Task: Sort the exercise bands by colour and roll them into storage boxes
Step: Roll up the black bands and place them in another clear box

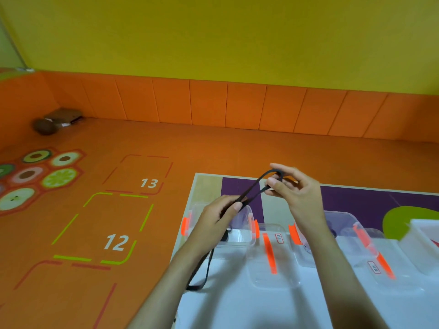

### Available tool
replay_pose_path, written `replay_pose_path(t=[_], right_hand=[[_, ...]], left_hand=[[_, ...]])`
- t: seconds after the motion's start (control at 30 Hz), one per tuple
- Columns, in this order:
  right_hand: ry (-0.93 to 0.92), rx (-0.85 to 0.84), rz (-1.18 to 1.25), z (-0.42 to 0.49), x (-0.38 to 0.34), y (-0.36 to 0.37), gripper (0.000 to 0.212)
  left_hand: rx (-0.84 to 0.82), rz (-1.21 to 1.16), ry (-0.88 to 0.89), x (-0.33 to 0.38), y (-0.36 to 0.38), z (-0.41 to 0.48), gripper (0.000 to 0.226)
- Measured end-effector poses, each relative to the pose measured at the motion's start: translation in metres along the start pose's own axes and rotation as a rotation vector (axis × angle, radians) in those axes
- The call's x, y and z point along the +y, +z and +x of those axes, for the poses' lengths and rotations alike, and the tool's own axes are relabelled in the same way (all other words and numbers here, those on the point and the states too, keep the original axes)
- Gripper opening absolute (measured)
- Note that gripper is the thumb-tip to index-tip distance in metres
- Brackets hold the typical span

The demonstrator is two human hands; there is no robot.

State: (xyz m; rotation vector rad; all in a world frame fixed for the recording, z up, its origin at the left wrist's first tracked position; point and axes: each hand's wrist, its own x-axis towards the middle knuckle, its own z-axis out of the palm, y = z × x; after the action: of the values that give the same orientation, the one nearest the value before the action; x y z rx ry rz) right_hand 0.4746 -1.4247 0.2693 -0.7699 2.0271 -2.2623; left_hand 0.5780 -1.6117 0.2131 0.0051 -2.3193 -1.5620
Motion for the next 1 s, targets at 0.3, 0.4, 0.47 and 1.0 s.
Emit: replay_pose_path(t=[0.3, 0.4, 0.47, 1.0], right_hand=[[0.018, 0.066, -0.033, 0.0, 0.007, -0.002, 0.029], [-0.026, 0.062, -0.161, 0.0, 0.009, -0.008, 0.029], [-0.041, 0.069, -0.217, 0.0, 0.009, -0.011, 0.029], [-0.082, -0.236, -0.517, -0.001, -0.011, -0.016, 0.045]], left_hand=[[-0.134, 0.056, -0.075, 0.012, -0.002, 0.006, 0.011], [-0.159, 0.056, -0.093, 0.012, -0.006, 0.007, 0.015], [-0.195, 0.134, -0.073, 0.012, -0.007, 0.008, 0.016], [-0.252, 0.692, 0.107, 0.037, -0.03, 0.017, 0.03]])
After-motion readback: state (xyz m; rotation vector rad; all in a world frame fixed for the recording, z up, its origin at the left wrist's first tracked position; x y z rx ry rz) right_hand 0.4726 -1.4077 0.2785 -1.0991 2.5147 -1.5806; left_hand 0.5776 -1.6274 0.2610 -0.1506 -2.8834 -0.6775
